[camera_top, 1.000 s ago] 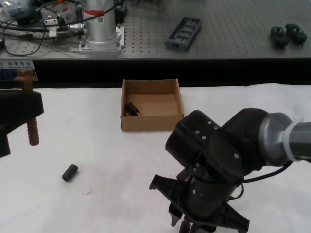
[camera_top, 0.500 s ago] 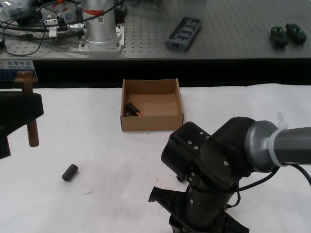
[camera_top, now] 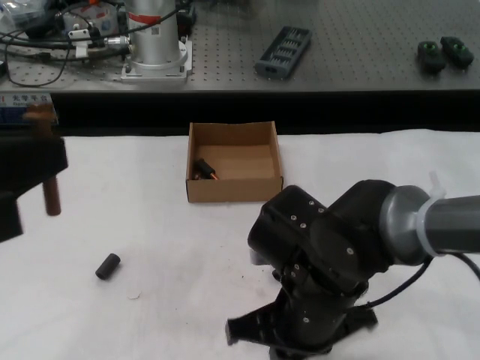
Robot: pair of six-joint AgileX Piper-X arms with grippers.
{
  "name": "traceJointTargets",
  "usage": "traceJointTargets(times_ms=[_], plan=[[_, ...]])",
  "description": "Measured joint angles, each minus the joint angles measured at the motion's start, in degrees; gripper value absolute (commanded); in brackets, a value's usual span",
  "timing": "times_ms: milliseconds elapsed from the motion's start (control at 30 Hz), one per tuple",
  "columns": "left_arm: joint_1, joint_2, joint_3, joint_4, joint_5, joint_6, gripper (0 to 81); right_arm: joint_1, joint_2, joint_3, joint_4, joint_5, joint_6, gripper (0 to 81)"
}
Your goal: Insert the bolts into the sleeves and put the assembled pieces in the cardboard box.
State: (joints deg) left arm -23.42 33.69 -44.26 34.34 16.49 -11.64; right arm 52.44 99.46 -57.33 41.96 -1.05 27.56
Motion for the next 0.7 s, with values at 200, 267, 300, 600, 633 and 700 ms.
traceJointTargets(times_ms=[200, 267, 300, 600, 633, 700], plan=[[0.00, 7.18, 0.03, -11.15, 2.38, -5.65, 0.6, -0.63, -8.70, 3.80, -5.23, 4.31, -20.12, 4.3], [0.00, 12.19, 0.03, -17.19, 4.70, -9.51, 0.6, -1.76, -12.76, 7.52, -11.88, 2.77, -24.80, 4.3], [0.00, 15.30, 0.03, -20.56, 5.99, -11.56, 0.6, -2.61, -14.38, 9.46, -15.47, 1.05, -25.99, 4.3], [0.00, 35.34, 0.38, -45.46, 13.38, -22.13, 0.6, -12.50, -17.32, 19.17, -33.08, -14.87, -28.03, 4.3], [0.00, 37.09, 0.38, -48.14, 13.37, -22.50, 0.6, -14.03, -17.32, 19.41, -34.60, -17.84, -28.03, 4.3], [0.00, 38.43, 0.38, -50.09, 13.19, -22.75, 0.6, -16.21, -17.32, 19.47, -38.02, -24.13, -28.03, 4.3]])
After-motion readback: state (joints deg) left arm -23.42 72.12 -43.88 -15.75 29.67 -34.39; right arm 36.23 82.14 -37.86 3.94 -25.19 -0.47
